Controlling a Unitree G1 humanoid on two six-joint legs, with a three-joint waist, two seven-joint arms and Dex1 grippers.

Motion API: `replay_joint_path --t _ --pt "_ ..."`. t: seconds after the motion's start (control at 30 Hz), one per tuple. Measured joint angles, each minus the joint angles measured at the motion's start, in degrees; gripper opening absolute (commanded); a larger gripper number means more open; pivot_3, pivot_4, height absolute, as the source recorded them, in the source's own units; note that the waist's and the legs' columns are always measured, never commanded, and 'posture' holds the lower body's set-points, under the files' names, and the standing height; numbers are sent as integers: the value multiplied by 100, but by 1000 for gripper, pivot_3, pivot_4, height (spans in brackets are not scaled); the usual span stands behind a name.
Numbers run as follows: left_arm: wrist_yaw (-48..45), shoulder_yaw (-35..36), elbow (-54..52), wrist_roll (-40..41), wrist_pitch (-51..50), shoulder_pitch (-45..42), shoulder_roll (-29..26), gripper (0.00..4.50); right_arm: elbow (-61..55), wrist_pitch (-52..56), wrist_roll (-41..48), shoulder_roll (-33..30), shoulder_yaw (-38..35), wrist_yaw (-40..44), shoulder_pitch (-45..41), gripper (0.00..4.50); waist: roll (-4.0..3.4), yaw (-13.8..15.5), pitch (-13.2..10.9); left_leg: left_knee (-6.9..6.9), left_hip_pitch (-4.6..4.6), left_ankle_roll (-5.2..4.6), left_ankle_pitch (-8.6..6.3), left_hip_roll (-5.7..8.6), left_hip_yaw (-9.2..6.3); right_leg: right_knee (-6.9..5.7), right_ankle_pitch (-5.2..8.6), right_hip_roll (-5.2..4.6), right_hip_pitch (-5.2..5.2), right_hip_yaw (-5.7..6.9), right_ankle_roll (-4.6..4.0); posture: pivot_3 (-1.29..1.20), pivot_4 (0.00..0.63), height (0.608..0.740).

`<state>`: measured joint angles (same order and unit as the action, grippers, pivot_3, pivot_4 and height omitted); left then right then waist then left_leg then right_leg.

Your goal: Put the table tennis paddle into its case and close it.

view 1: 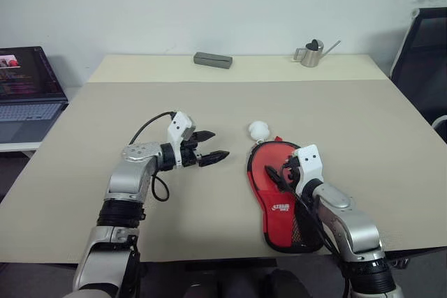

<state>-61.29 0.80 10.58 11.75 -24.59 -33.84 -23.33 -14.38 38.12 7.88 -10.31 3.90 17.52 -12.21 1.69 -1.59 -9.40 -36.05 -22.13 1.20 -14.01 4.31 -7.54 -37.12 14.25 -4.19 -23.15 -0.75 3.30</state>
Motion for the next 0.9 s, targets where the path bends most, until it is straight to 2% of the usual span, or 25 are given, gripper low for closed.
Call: replay_joint_path --t 0.23,0.47,0.6,0.77,0.9 --pt "88 -540 -462 184 -128 -2 228 4473 -39 139 295 -288 -232 286 -96 4500 -13 -5 -8 -1 0 1 0 1 9 2 0 2 -2 -7 -1 0 150 740" --pt "-65 -933 -562 203 39 -2 264 4473 -772 478 1253 -1556 -1219 1281 -78 4500 -29 -6 -18 -2 -3 -2 -1 -3 12 5 0 4 -1 -7 0 0 150 740" --pt "-222 -1199 -571 209 172 6 380 4473 -903 807 2025 -2617 -1884 2110 -19 4500 -38 6 -24 -4 -10 -5 -1 -1 19 8 1 -1 2 -6 0 0 150 740" --pt "-333 -1445 -482 211 341 -29 658 4473 -945 880 2458 -3095 -2062 2636 -13 4500 -38 1 -24 -6 -10 -6 0 -4 21 6 1 1 3 -5 0 0 150 740" --pt "-352 -1678 -142 156 614 -58 828 4473 -884 864 2553 -3181 -2062 2746 -35 4500 -38 4 -24 -8 -11 -7 0 -3 24 6 0 -1 3 -6 1 0 150 740"
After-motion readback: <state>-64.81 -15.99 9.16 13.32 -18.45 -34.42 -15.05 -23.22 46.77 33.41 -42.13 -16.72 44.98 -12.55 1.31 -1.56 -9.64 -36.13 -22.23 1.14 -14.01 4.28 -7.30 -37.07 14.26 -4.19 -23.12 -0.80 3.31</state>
